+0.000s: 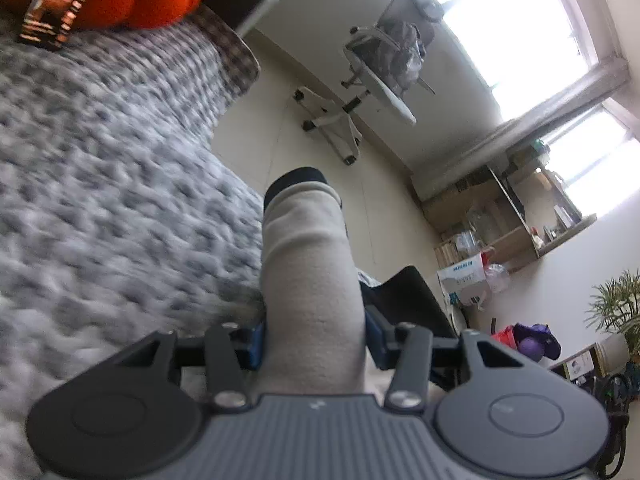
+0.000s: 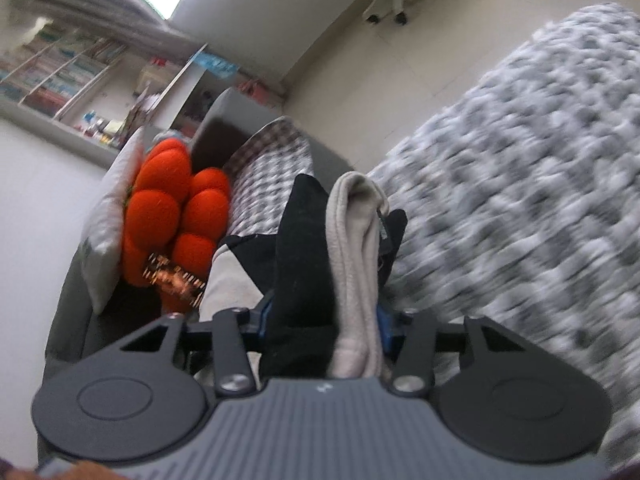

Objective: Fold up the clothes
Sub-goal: 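Grasp the folded beige and black bundle with both grippers and lift, then carry the bundle with both grippers toward the sofa corner of the bed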

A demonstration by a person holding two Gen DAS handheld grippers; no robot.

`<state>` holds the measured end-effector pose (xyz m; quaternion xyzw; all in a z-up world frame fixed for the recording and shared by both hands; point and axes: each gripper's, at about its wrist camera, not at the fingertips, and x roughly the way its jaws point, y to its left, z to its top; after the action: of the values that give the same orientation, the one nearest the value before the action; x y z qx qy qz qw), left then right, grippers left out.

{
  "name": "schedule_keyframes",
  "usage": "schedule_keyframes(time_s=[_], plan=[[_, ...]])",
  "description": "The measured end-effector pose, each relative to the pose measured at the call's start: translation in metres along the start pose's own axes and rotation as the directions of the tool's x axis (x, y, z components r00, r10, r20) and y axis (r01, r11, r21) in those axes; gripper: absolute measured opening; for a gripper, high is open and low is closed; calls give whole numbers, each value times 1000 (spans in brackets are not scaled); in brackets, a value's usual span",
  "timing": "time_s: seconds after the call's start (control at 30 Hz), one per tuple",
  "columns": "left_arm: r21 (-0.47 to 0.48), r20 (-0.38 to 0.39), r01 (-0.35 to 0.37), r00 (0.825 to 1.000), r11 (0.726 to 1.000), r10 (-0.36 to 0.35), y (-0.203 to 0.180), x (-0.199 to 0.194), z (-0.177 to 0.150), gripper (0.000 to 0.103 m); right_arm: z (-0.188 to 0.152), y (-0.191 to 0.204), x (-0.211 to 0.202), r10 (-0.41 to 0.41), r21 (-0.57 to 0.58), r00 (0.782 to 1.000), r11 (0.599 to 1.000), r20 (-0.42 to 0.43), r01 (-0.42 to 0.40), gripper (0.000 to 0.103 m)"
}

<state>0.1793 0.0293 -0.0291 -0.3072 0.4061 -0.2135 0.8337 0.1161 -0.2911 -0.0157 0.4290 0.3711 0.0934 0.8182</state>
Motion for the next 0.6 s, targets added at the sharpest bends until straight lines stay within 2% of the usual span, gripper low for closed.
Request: schedule_keyframes(time_s=[0.2,0.4,0.6], plan=[[-61,29,-30,999,998,32,25,-55,2,49,-25,35,14,36,-45,996,998,-82,-40,50],[-96,22,-64,998,993,67,50,-97,-20,49,-59,55,17,36,-87,988,995,-152,-49,51],[-115,10,-62,998,991,64,78,-108,-48,50,-89,50,26,-43,-141,973,990,-229,11,52]])
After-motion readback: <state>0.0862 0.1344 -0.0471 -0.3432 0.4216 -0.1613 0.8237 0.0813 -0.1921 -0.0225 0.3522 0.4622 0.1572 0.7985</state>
